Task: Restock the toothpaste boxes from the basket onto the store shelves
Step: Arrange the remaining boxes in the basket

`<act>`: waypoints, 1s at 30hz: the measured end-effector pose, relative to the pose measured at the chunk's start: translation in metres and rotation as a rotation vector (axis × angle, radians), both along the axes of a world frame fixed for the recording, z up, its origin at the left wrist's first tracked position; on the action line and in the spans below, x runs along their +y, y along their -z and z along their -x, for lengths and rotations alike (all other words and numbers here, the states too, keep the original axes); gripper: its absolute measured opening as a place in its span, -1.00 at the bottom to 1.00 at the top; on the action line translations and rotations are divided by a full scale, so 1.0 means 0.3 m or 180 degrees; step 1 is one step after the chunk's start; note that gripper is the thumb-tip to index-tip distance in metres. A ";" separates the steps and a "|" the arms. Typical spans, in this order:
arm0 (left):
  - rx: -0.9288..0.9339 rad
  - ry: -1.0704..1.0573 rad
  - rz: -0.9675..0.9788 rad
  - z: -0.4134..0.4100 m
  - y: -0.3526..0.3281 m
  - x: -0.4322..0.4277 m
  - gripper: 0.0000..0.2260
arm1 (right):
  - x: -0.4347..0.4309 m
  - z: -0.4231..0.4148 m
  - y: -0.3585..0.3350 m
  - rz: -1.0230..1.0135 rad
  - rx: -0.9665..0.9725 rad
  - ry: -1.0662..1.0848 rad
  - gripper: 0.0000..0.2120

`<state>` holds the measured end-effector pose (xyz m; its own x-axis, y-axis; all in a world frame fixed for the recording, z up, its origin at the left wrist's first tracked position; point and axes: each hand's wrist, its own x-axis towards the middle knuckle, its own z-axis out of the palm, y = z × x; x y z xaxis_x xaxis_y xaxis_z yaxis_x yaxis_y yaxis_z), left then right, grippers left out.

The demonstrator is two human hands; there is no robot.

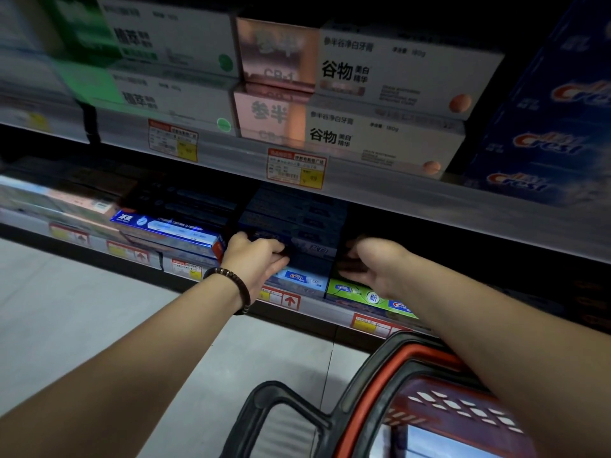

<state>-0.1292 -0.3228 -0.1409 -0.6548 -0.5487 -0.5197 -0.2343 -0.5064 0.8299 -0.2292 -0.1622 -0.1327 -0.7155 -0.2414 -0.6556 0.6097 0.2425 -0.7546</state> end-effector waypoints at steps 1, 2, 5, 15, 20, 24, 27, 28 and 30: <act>-0.0031 0.0004 0.0004 -0.005 -0.005 0.000 -0.31 | 0.004 0.004 -0.008 -0.0019 0.0011 0.0001 -0.78; -0.0068 0.0014 0.0011 -0.010 -0.010 -0.001 -0.36 | 0.008 0.007 -0.016 -0.0049 0.0039 -0.0018 -0.79; -0.0183 0.0035 0.0066 -0.025 -0.033 0.013 -0.43 | 0.038 0.006 -0.047 -0.0194 0.0160 -0.0128 -0.82; -0.0661 0.0489 0.0261 -0.084 -0.152 0.119 -0.78 | 0.183 -0.083 -0.178 -0.0634 0.0623 -0.0766 -0.91; -0.0602 0.0703 0.0408 -0.114 -0.249 0.221 -0.72 | 0.279 -0.153 -0.257 -0.0398 0.0856 -0.0704 -0.93; -0.0596 0.0849 0.0677 -0.138 -0.331 0.282 -0.75 | 0.366 -0.195 -0.319 -0.0395 0.1190 -0.0392 -0.89; -0.0641 0.0988 0.0879 -0.160 -0.400 0.319 -0.80 | 0.438 -0.221 -0.367 -0.0392 0.1402 -0.0213 -0.91; -0.0653 0.1042 0.0927 -0.168 -0.423 0.330 -0.83 | 0.461 -0.231 -0.387 -0.0365 0.1466 -0.0174 -0.91; -0.0674 0.1153 0.1019 -0.181 -0.469 0.355 -0.84 | 0.510 -0.250 -0.426 -0.0234 0.1557 -0.0094 -0.89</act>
